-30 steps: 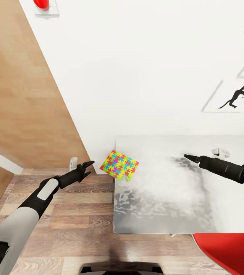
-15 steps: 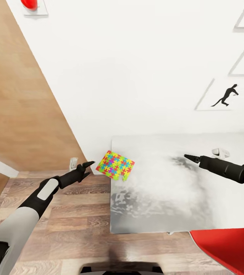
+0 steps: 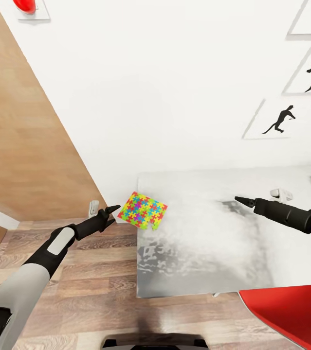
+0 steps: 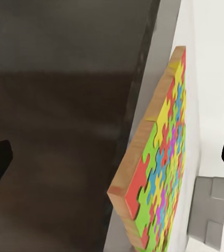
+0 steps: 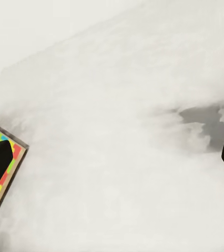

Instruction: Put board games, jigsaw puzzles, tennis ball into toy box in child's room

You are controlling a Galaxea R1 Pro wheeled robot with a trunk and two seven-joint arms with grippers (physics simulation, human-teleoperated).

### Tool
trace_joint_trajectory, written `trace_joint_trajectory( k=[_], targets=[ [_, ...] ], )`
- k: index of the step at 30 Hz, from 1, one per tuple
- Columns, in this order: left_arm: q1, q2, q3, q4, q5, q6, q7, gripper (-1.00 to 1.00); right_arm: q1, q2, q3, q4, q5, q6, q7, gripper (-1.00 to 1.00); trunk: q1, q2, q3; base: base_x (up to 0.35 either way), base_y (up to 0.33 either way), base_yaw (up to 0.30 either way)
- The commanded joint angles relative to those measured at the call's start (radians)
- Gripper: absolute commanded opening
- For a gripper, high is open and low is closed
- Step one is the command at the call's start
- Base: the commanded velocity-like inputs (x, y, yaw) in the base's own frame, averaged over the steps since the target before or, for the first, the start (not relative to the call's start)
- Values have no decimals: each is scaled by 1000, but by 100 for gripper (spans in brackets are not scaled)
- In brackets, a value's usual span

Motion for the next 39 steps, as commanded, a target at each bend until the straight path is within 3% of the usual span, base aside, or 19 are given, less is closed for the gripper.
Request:
trace_joint_trajectory(
  k=[1,39],
  targets=[
    [-1,1,-4,0,6,2,-1,100,-1,0,-1,0,9,4,10,100,1,-2,-1,0,0,-22],
    [-1,-2,-4,0,6,3,0,100,-1,0,-1,0,8,4,10,100,1,-2,-1,0,0,-52]
  ],
)
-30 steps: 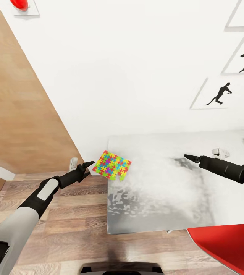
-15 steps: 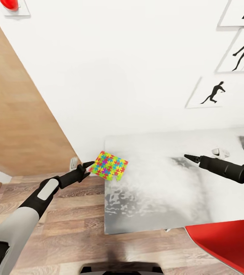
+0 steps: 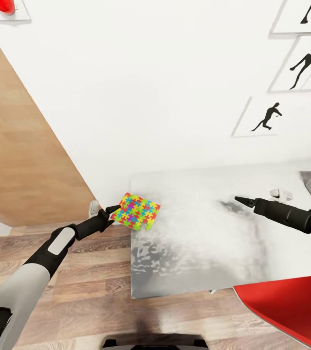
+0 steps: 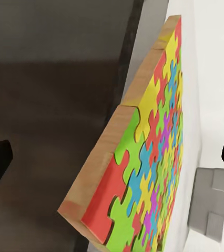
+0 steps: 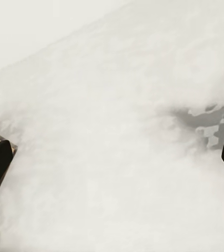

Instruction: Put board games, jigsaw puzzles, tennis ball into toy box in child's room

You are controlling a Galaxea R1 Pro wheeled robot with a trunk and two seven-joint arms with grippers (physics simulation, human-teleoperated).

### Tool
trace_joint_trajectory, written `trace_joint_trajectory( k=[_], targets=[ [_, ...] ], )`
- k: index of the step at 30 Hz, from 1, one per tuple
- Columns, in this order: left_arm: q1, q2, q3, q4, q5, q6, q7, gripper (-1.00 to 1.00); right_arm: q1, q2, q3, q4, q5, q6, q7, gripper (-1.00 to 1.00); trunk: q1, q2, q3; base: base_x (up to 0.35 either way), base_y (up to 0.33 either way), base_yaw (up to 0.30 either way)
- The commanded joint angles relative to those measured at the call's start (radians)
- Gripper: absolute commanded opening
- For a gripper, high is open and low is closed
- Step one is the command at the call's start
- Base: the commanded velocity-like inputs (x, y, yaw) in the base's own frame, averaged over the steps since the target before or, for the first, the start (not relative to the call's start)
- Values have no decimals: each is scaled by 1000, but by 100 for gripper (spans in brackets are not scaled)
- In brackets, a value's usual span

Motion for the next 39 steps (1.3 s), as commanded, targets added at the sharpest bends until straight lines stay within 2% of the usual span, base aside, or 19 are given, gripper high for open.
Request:
trace_joint_trajectory(
  k=[1,39],
  targets=[
    [-1,1,-4,0,6,2,-1,100,-1,0,-1,0,9,4,10,100,1,-2,-1,0,0,-16],
    [-1,1,-4,0,6,3,-2,100,-1,0,-1,-1,9,4,10,100,1,-2,-1,0,0,-21]
  ],
)
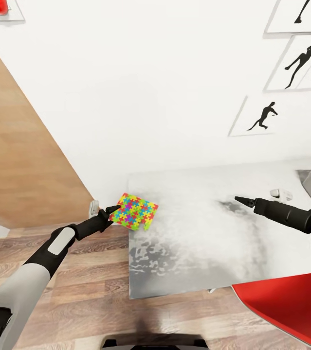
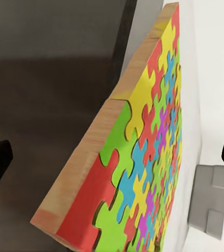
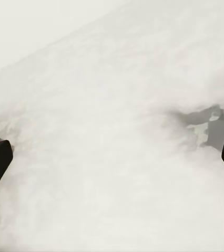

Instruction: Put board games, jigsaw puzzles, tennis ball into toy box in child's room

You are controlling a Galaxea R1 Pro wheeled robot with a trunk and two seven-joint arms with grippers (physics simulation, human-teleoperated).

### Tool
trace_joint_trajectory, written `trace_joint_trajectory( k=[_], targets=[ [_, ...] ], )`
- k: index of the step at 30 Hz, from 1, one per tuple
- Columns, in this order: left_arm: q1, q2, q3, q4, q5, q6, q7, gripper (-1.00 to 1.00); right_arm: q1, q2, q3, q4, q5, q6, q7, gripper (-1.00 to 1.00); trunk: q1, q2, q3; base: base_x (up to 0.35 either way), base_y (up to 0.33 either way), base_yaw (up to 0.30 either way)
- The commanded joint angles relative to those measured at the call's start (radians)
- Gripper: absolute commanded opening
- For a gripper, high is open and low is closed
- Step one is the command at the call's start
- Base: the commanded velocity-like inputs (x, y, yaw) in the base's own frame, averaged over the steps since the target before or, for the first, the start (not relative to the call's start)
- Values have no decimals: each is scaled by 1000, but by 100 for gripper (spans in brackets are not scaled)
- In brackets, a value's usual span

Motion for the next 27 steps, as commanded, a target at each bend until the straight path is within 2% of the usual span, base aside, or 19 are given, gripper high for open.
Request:
trace_joint_trajectory(
  k=[1,15,16,27],
  targets=[
    [-1,1,-4,0,6,2,-1,100,-1,0,-1,0,9,4,10,100,1,-2,-1,0,0,-30],
    [-1,2,-4,1,6,2,0,100,-1,0,-1,-1,9,4,10,100,1,-2,-1,0,0,-12],
    [-1,2,-4,1,6,2,-1,-100,-1,0,-1,-1,9,4,10,100,1,-2,-1,0,0,-3],
    [-1,1,-4,-1,10,4,-6,-100,0,0,0,-1,9,4,10,100,1,-2,-1,0,0,-1]
  ],
)
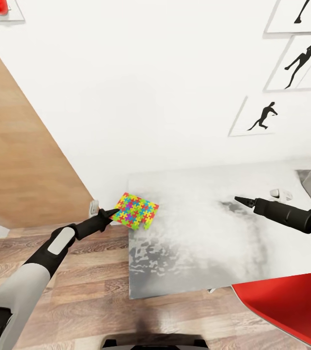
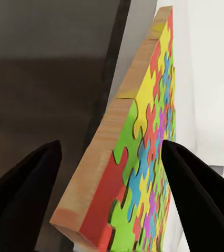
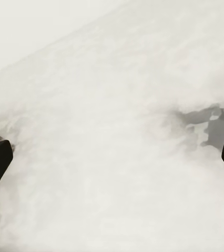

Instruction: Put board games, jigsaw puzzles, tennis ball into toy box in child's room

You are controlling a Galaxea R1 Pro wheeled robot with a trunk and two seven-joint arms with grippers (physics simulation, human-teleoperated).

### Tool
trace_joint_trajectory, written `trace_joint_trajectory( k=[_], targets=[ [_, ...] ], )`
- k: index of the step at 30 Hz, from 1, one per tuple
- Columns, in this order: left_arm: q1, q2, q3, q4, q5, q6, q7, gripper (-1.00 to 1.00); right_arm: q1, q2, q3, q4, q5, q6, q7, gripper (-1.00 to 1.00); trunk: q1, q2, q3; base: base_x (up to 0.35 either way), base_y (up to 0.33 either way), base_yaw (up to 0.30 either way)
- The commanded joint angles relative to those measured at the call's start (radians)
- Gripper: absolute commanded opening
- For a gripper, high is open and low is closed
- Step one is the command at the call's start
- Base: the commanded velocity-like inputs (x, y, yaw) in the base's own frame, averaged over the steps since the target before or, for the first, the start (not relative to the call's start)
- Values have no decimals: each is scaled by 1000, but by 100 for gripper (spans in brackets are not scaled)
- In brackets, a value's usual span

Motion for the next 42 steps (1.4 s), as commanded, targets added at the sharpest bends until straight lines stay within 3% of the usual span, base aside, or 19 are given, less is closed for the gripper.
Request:
trace_joint_trajectory(
  k=[1,16,24,42],
  targets=[
    [0,1,-4,-2,-4,-1,-3,-100,-1,0,-1,0,9,4,10,100,1,-2,-1,0,0,0],
    [4,-29,-6,-85,0,11,-5,-100,-1,9,-1,-1,10,4,10,100,1,-2,-1,0,0,0],
    [6,-32,-5,-102,5,19,-7,-100,-1,11,-1,-2,11,4,10,100,1,-2,-1,0,0,0],
    [24,-32,4,-234,12,72,0,-100,13,13,3,-4,10,4,10,100,1,-2,-1,0,0,0]
  ],
)
